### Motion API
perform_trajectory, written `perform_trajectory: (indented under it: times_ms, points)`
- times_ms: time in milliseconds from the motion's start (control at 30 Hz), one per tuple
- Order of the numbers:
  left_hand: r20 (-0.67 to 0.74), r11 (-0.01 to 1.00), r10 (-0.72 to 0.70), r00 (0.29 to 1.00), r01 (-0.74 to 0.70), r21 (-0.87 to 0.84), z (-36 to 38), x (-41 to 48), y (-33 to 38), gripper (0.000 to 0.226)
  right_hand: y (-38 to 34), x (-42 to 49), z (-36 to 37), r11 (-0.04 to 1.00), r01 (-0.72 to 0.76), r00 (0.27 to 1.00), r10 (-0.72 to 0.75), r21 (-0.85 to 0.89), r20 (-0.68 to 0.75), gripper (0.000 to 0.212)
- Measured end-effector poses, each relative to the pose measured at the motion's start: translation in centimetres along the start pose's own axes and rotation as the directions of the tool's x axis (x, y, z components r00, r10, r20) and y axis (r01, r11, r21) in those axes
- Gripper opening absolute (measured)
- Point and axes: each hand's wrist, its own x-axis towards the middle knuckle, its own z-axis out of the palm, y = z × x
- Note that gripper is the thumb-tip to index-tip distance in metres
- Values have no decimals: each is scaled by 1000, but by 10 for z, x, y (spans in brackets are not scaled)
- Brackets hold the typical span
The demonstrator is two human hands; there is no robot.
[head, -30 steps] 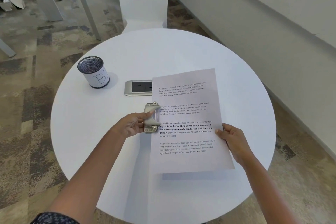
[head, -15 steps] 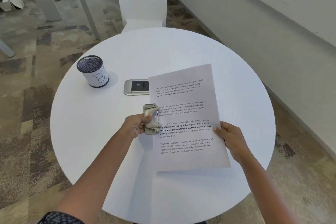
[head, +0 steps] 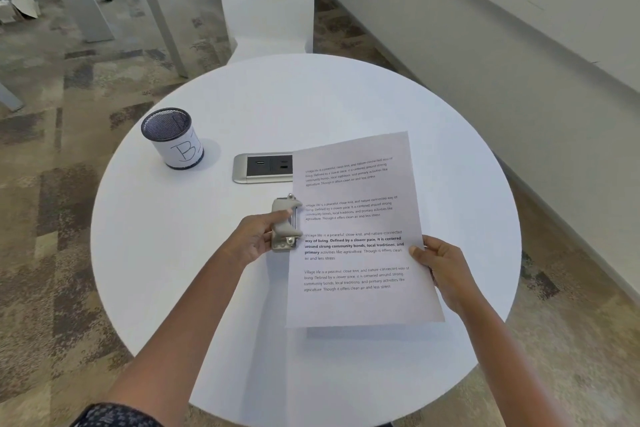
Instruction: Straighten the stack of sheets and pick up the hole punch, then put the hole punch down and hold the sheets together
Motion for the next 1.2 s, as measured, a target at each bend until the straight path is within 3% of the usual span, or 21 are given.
perform_trajectory:
  times_ms: [400, 433, 500, 567, 633, 733, 800, 900, 933, 1200]
  points:
    - [-122, 996, 85, 989, -83, 25, -31, 0, 8, 6, 5, -1, -40, 992, -2, 997, 12, 124, -81, 18]
    - [-134, 996, 89, 987, -86, 24, -36, 1, 8, 6, 5, -2, -43, 989, 4, 997, 8, 148, -77, 30]
    - [-171, 995, 101, 980, -97, 32, -44, 3, 9, 6, 8, -2, -49, 989, -8, 997, 20, 147, -80, 72]
    - [-208, 993, 115, 971, -109, 40, -51, 5, 11, 6, 12, -1, -53, 988, -2, 997, 15, 153, -82, 86]
    - [-243, 993, 121, 963, -114, 44, -57, 6, 14, 10, 12, -3, -53, 987, 0, 997, 13, 163, -79, 79]
    - [-224, 995, 88, 971, -97, -29, -66, 6, 17, 9, 12, -3, -52, 976, -8, 998, 23, 216, -66, 28]
    - [-195, 994, 40, 980, -59, -91, -70, 5, 18, 13, 12, -4, -50, 974, -26, 997, 42, 224, -64, 20]
    - [-207, 994, -2, 978, -22, -111, -74, 7, 17, 18, 13, -4, -48, 983, -37, 997, 48, 183, -59, 74]
    - [-206, 994, -4, 979, -18, -107, -75, 9, 16, 18, 14, -3, -48, 985, -37, 997, 49, 171, -65, 84]
    - [-179, 987, -82, 980, 55, -151, -84, 19, 9, 23, 14, 0, -43, 983, -36, 999, 41, 182, -23, 89]
